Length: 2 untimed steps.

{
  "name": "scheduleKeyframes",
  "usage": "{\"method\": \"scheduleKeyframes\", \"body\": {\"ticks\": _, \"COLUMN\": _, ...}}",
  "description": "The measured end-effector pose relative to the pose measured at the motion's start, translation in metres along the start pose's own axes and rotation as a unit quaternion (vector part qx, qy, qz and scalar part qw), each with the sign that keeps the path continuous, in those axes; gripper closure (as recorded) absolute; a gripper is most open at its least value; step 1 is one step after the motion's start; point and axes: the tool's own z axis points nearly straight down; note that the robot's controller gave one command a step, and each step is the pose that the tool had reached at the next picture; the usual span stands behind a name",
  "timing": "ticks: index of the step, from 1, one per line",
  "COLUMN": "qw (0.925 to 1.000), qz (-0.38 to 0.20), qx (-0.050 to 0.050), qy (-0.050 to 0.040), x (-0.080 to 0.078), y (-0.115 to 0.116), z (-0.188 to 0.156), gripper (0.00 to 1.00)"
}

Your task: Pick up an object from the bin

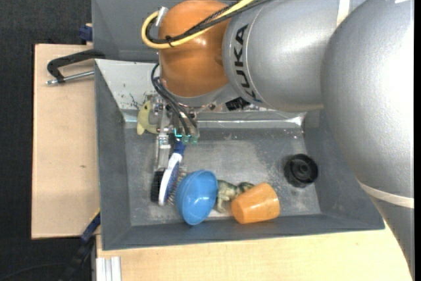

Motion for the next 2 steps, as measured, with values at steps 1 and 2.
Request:
{"method": "scheduleKeyframes", "body": {"ticks": 1, "qw": 0.9978, "qz": -0.066, "qx": 0.002, "qy": 0.0014, "x": 0.0333, "y": -0.0636, "z": 0.1008, "gripper": 0.00}}
{"method": "scheduleKeyframes", "body": {"ticks": 2, "qw": 0.9978, "qz": -0.065, "qx": 0.000, "qy": -0.0077, "x": 0.0285, "y": -0.0626, "z": 0.0962, "gripper": 1.00}}
